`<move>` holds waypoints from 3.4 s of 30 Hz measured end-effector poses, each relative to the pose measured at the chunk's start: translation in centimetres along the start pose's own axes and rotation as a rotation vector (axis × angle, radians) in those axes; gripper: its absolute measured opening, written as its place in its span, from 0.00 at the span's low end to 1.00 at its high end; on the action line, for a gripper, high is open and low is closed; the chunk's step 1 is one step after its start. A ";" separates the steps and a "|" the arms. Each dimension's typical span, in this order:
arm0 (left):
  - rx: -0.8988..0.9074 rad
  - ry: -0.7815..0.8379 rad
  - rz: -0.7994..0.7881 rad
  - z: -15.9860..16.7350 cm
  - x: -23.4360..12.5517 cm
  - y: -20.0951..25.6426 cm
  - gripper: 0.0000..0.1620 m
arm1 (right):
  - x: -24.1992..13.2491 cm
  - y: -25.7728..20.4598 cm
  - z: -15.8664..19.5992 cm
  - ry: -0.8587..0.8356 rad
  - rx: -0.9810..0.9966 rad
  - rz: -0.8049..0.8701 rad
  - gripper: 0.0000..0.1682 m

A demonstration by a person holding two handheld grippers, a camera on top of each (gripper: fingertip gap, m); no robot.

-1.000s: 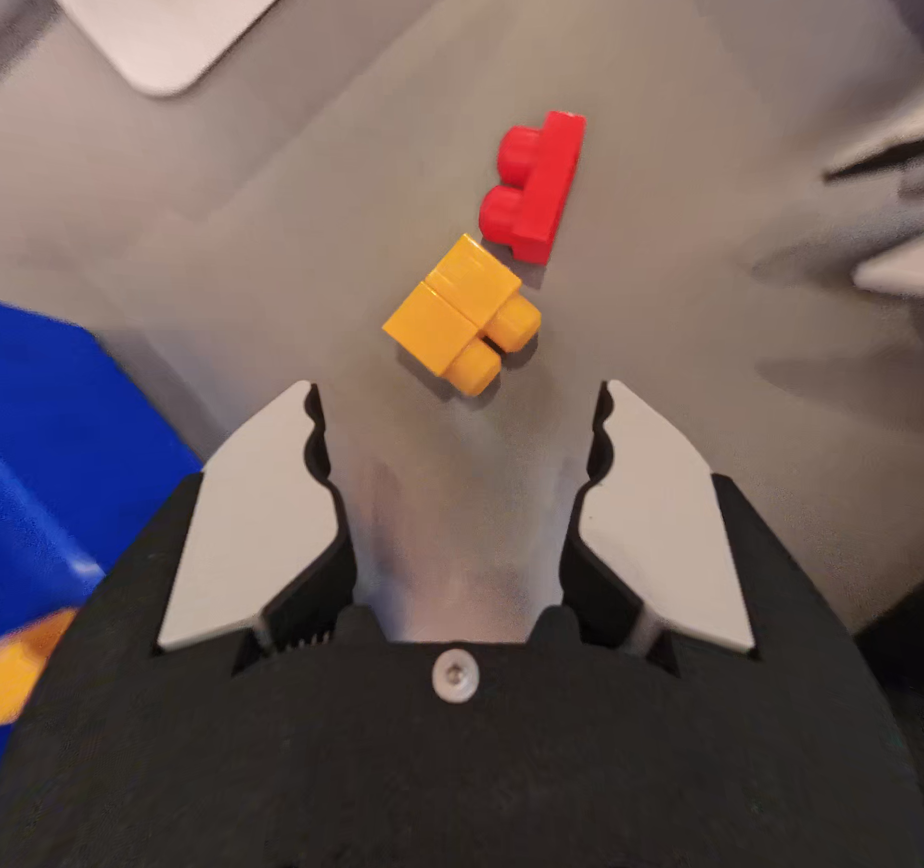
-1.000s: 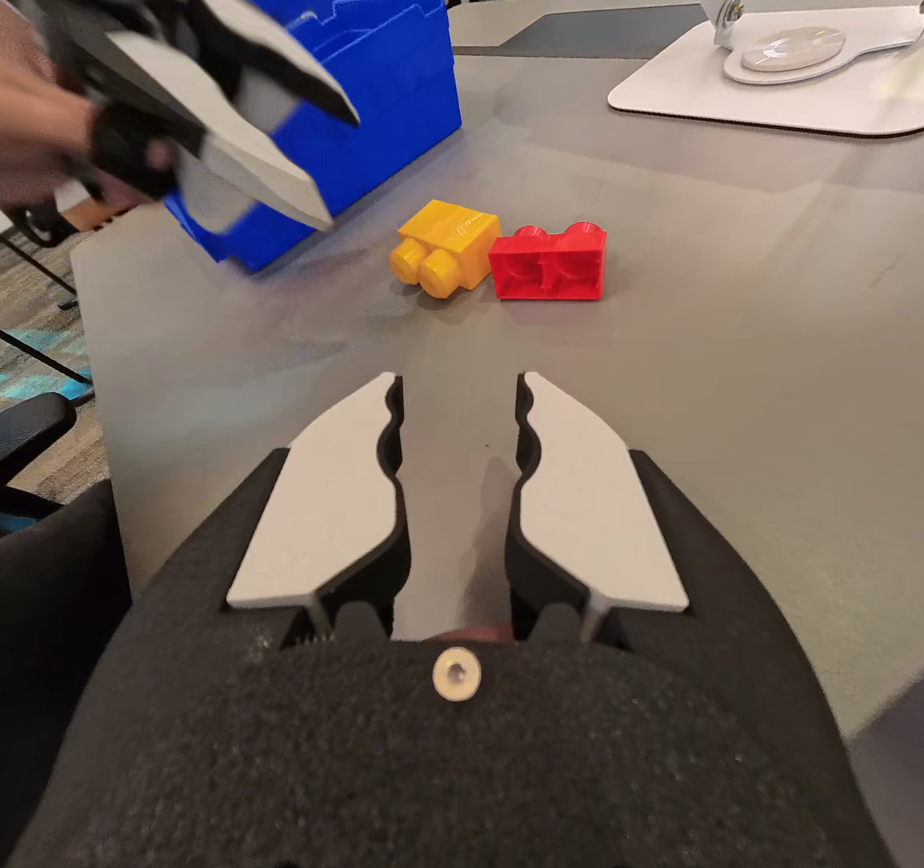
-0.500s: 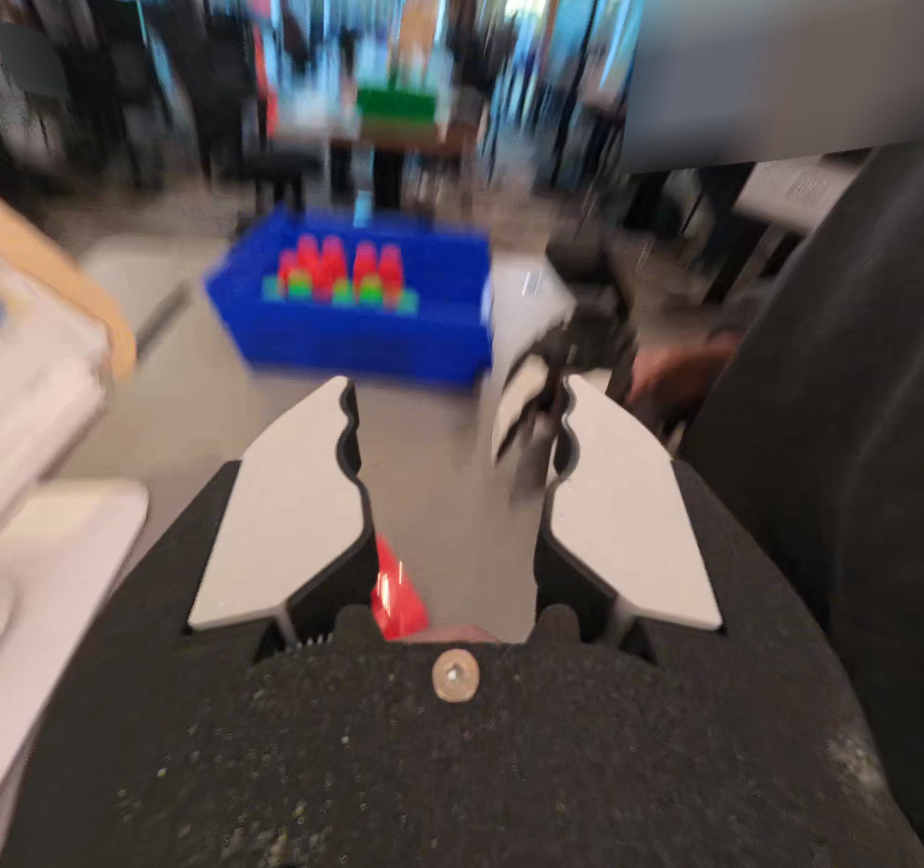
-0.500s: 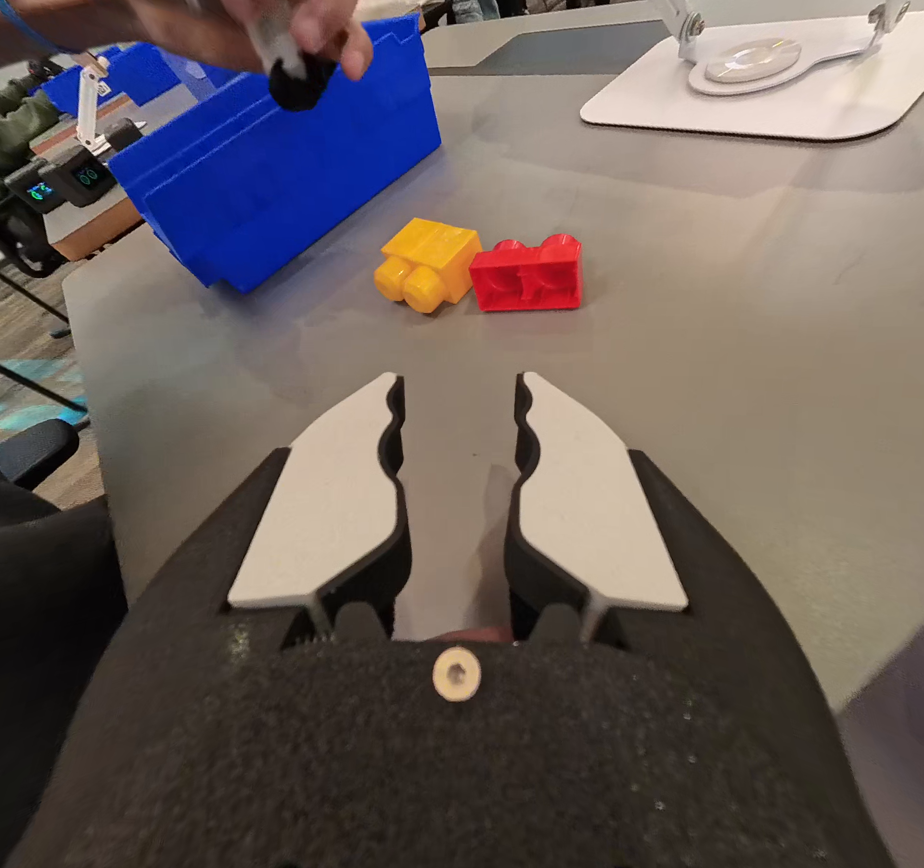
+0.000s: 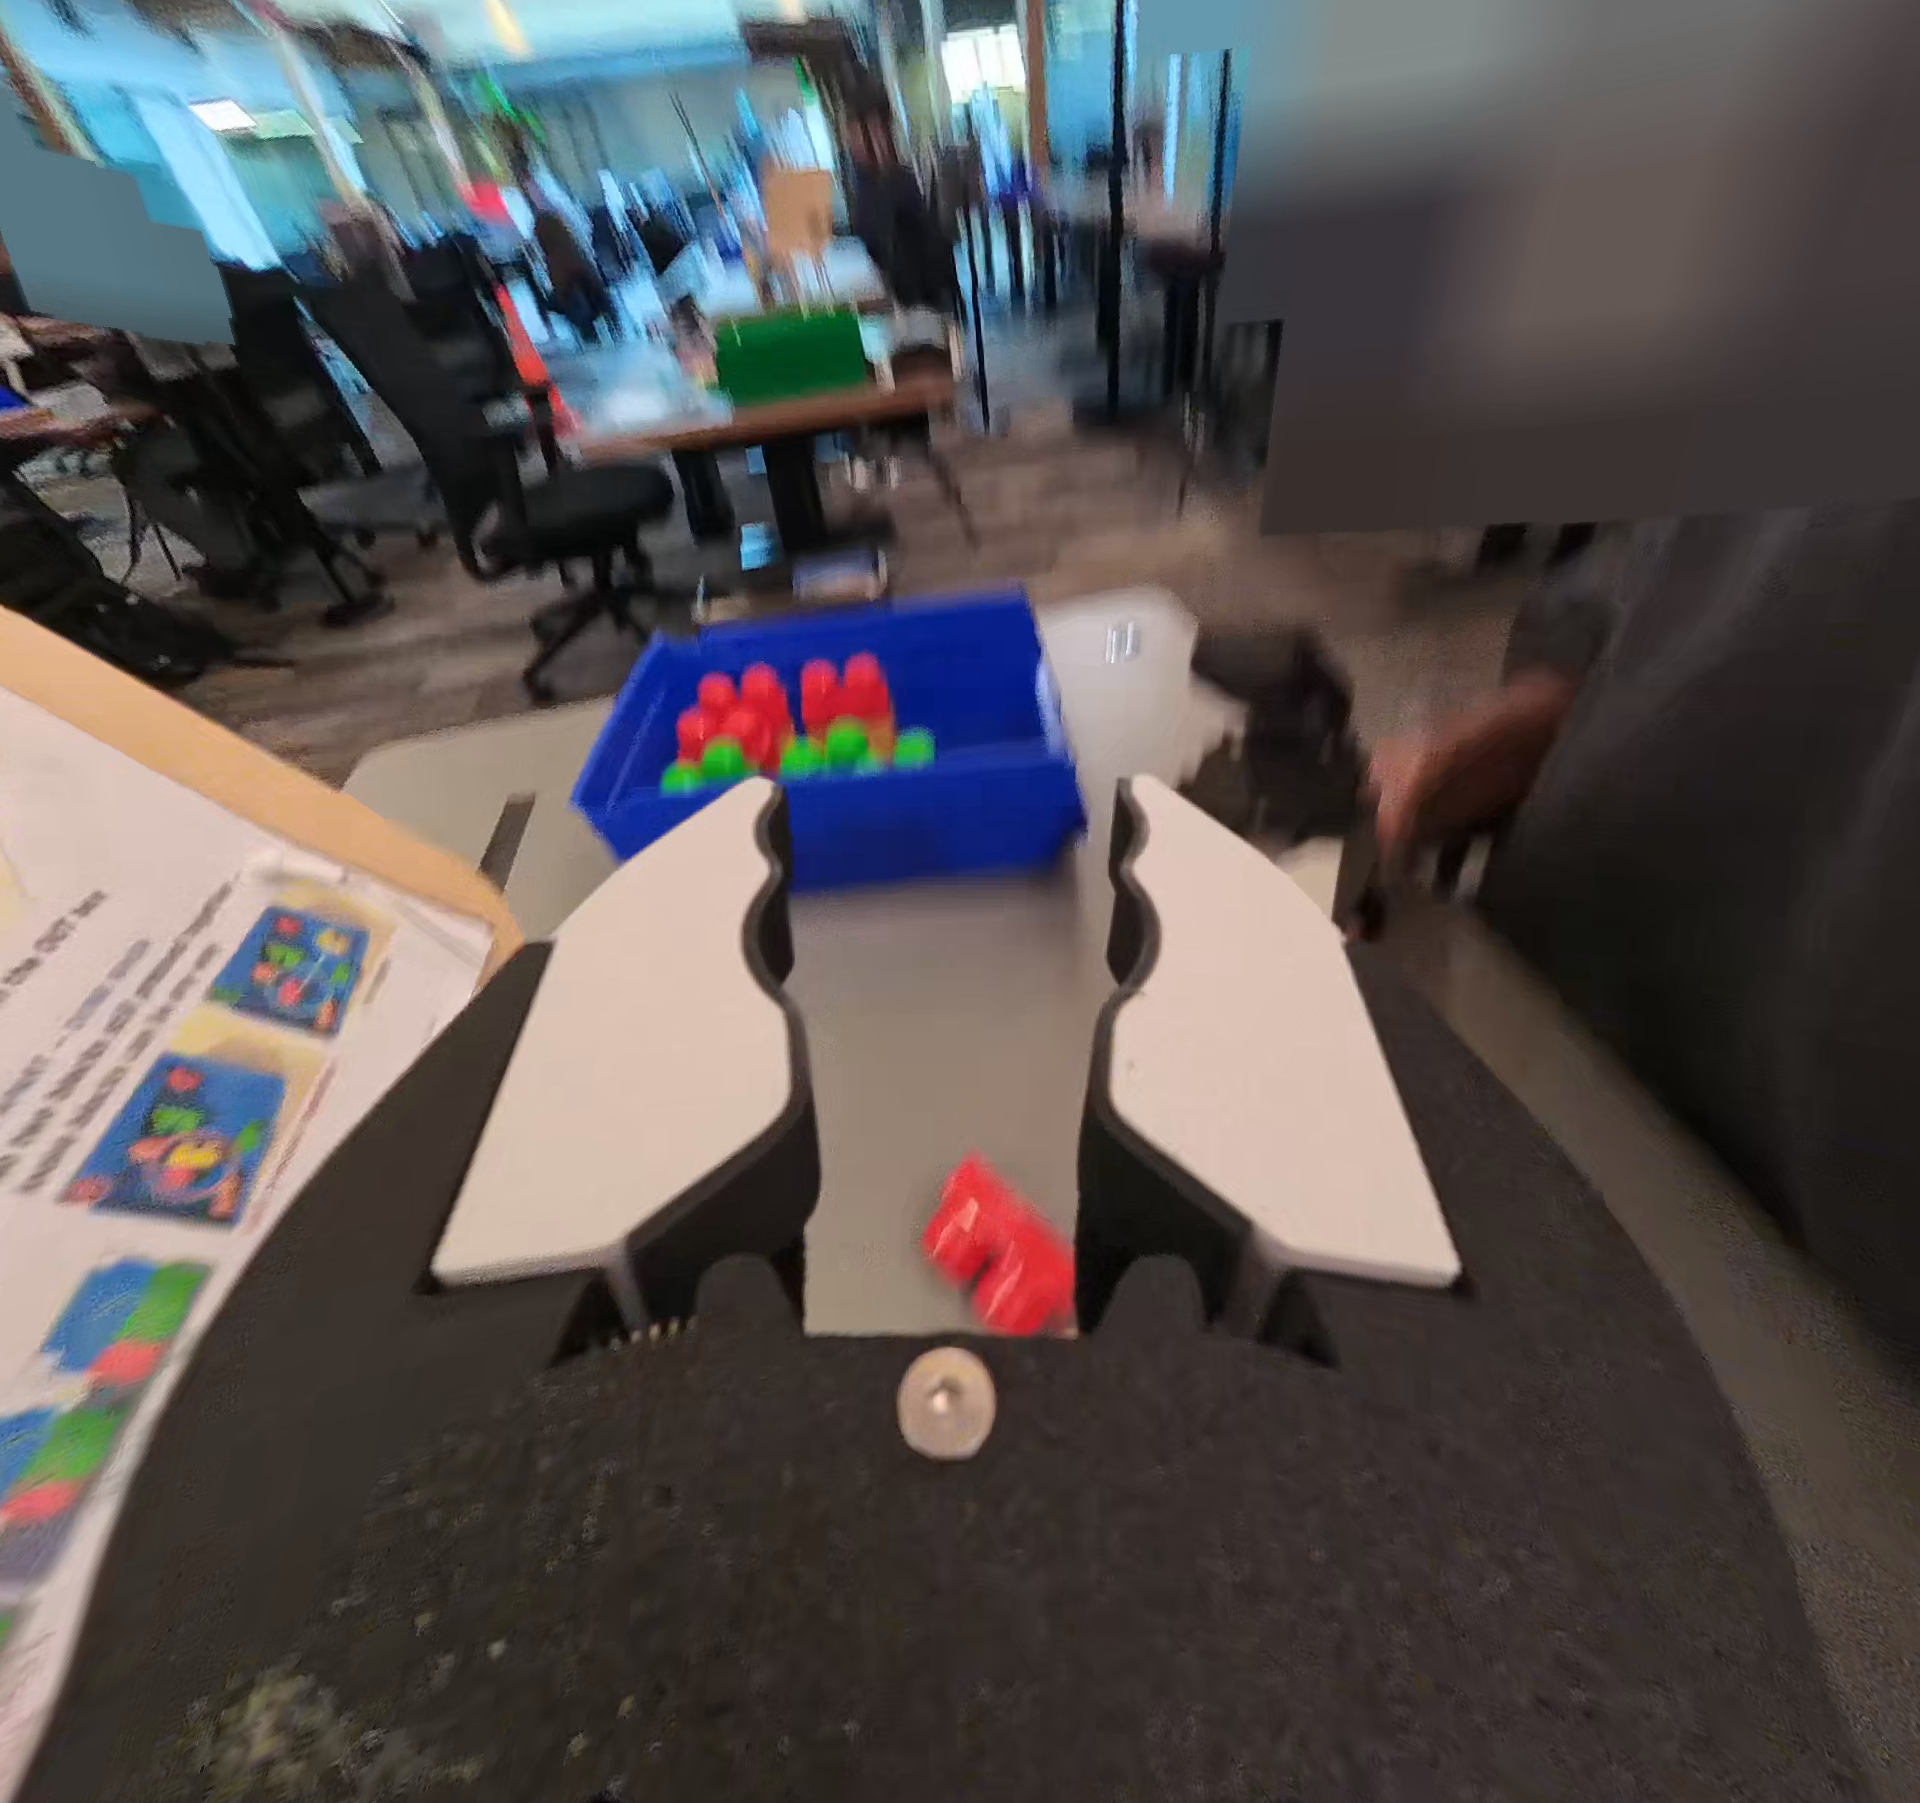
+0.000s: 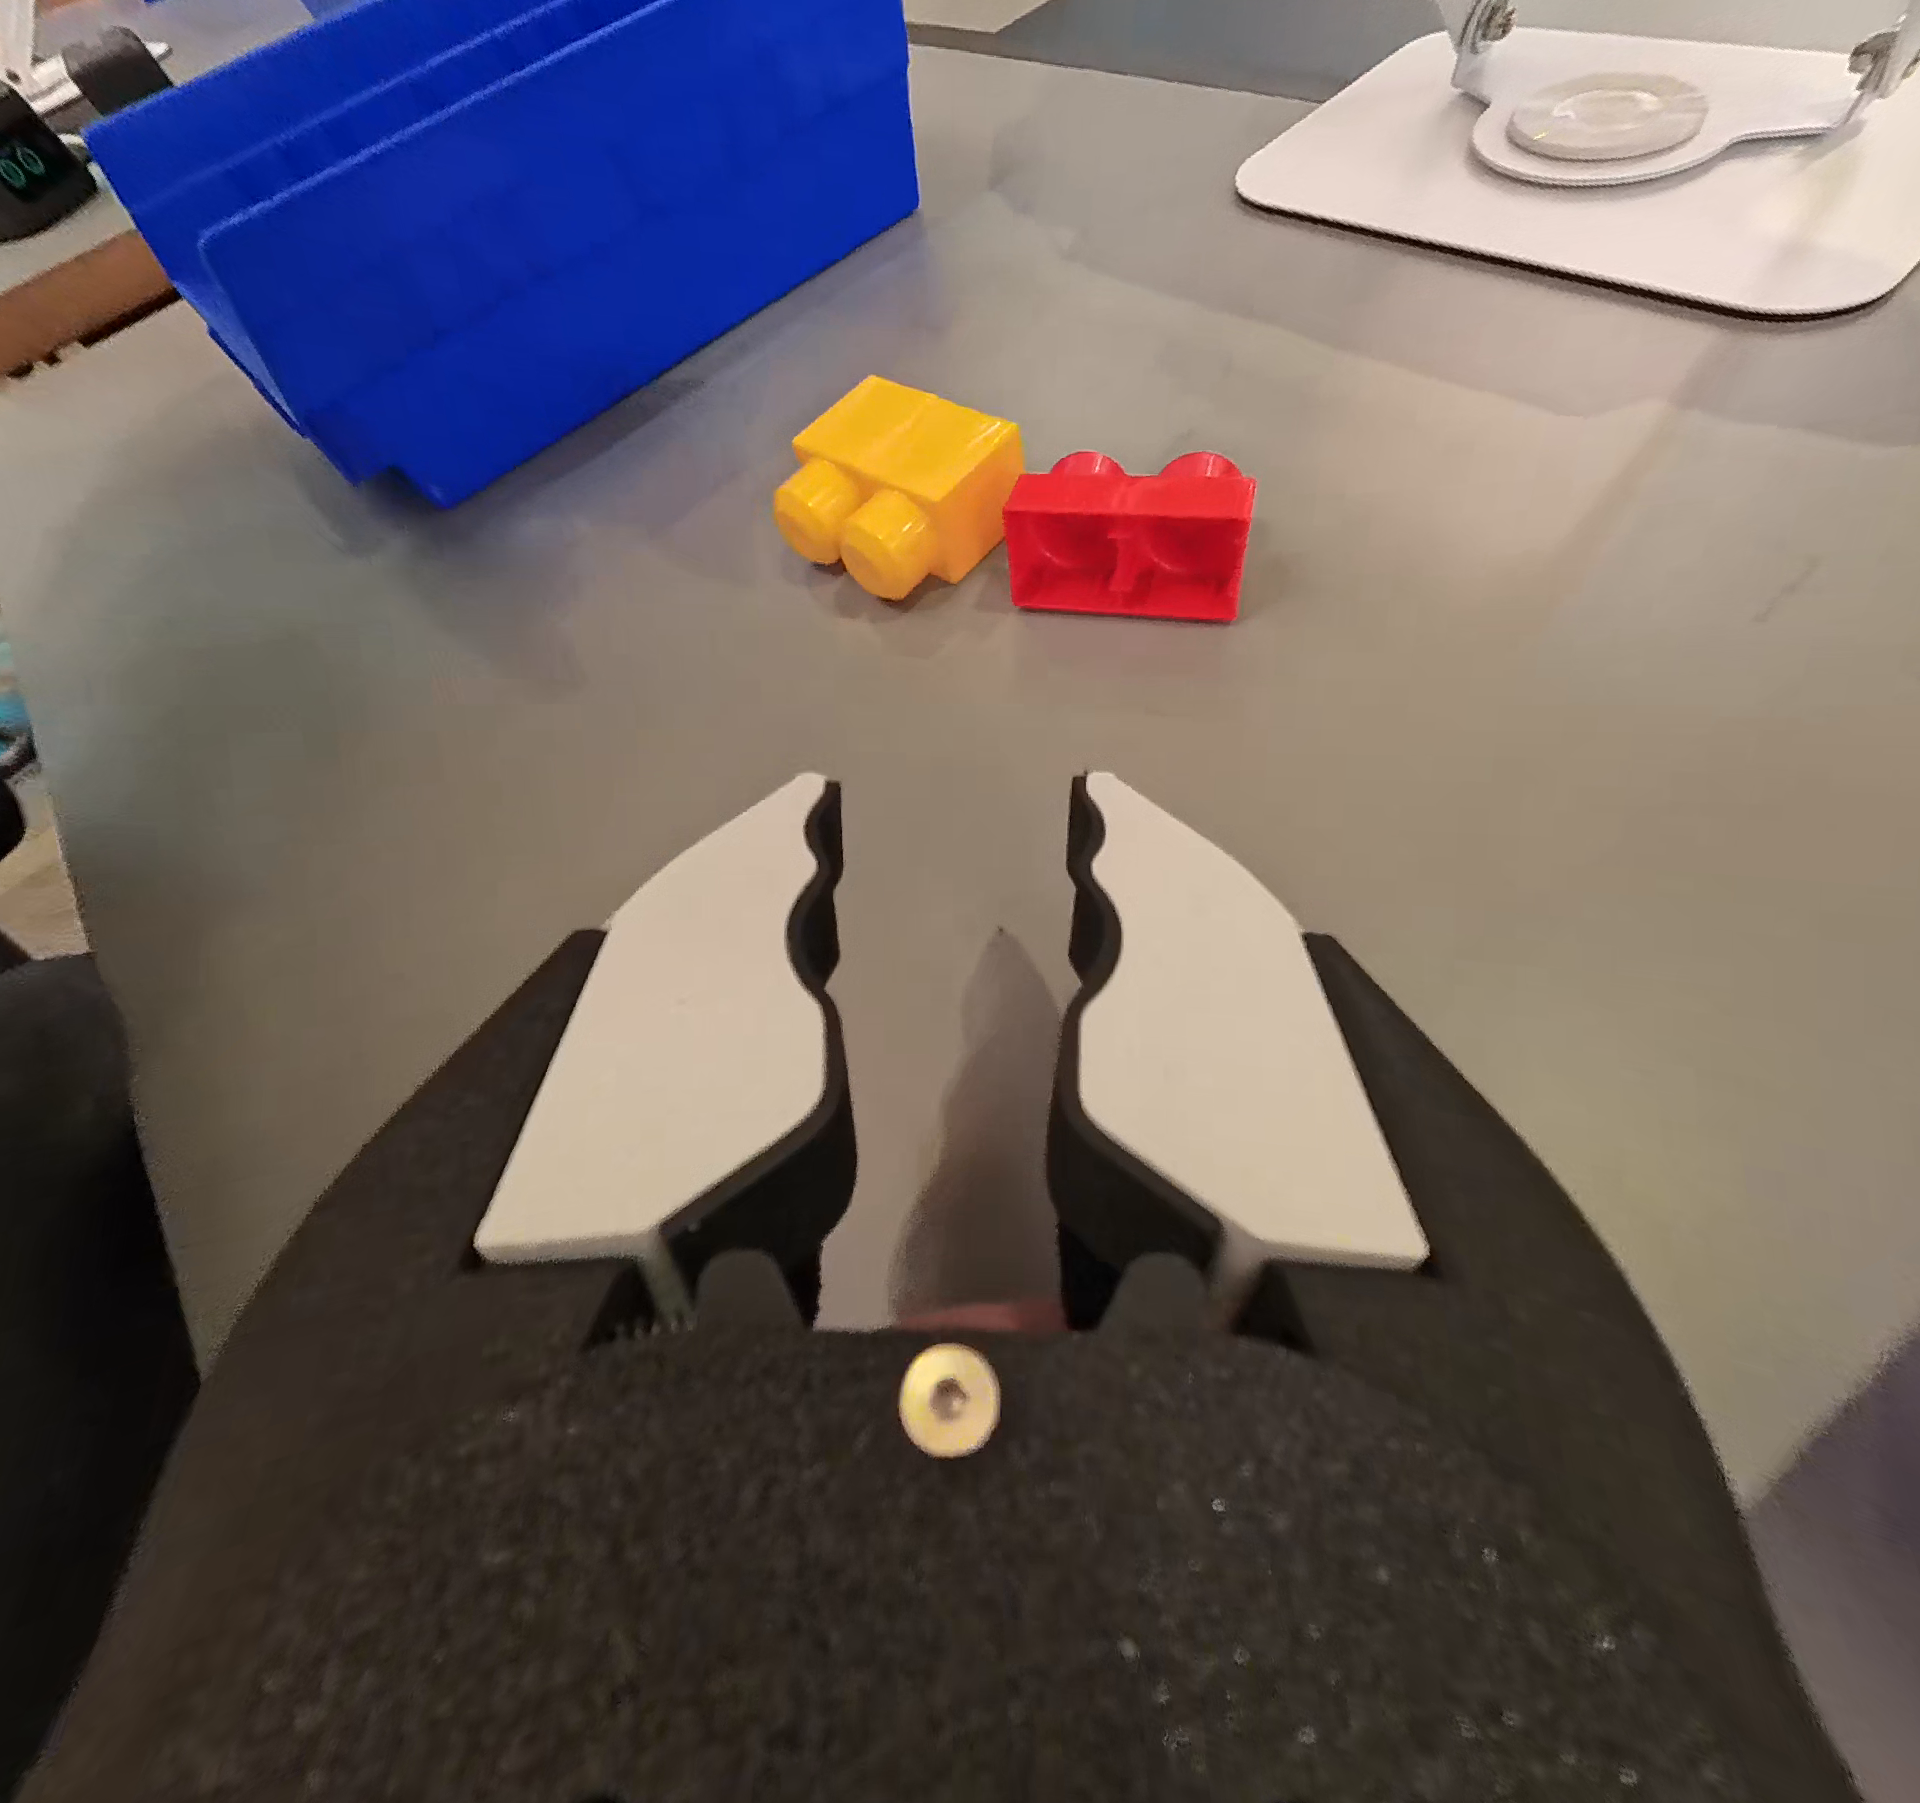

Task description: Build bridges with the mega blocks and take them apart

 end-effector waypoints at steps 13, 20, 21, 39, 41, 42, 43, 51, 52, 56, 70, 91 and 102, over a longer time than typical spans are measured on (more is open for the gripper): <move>0.877 -1.117 0.641 20.2 -0.6 3.0 0.41 | 0.3 0.9 0.6 -0.048 -0.002 0.092 0.24; 1.042 -1.150 0.803 22.8 1.3 2.9 0.45 | -0.4 1.3 1.1 -0.047 0.009 0.117 0.24; 1.055 -1.142 0.820 23.0 1.4 3.2 0.45 | -0.5 1.3 1.2 -0.045 0.012 0.116 0.24; 1.065 -1.121 0.902 25.3 2.5 3.4 0.48 | -1.4 1.7 1.6 -0.031 0.036 0.102 0.24; 1.073 -1.129 0.910 25.6 2.5 3.2 0.48 | -1.4 1.7 1.7 -0.032 0.037 0.103 0.24; 1.077 -1.126 0.916 25.7 2.6 3.2 0.48 | -1.4 1.7 1.7 -0.033 0.037 0.101 0.24; 1.082 -1.126 0.921 25.8 2.6 3.2 0.48 | -1.4 1.8 1.7 -0.034 0.038 0.103 0.24; 1.133 -1.128 0.922 26.9 2.7 2.8 0.47 | -1.3 1.8 1.7 -0.038 0.039 0.099 0.24; 1.135 -1.124 0.921 26.9 2.7 2.7 0.47 | -1.3 1.8 1.7 -0.039 0.039 0.098 0.24; 1.155 -1.129 0.919 26.9 2.8 2.7 0.47 | -1.3 1.8 1.7 -0.039 0.039 0.098 0.24; 0.761 -1.165 0.586 25.4 2.9 3.4 0.46 | -2.0 1.7 1.1 -0.022 0.034 0.096 0.24; -0.331 -0.633 -0.750 13.9 1.3 8.8 0.46 | -1.0 2.5 -4.3 -0.355 -0.074 0.145 0.33; -0.548 -0.463 -0.915 19.2 2.3 14.0 0.46 | 9.5 4.6 -7.5 -0.755 -0.054 0.286 0.43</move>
Point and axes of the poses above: each gripper's, where its closed fingertips meet, x out along the fingers, z out of its underside, y = z × x across the jaws, the point moved 2 cm from there along -x, back along the fingers, and after that the axes turned 9 degrees about -y, right-handed, at the moved point
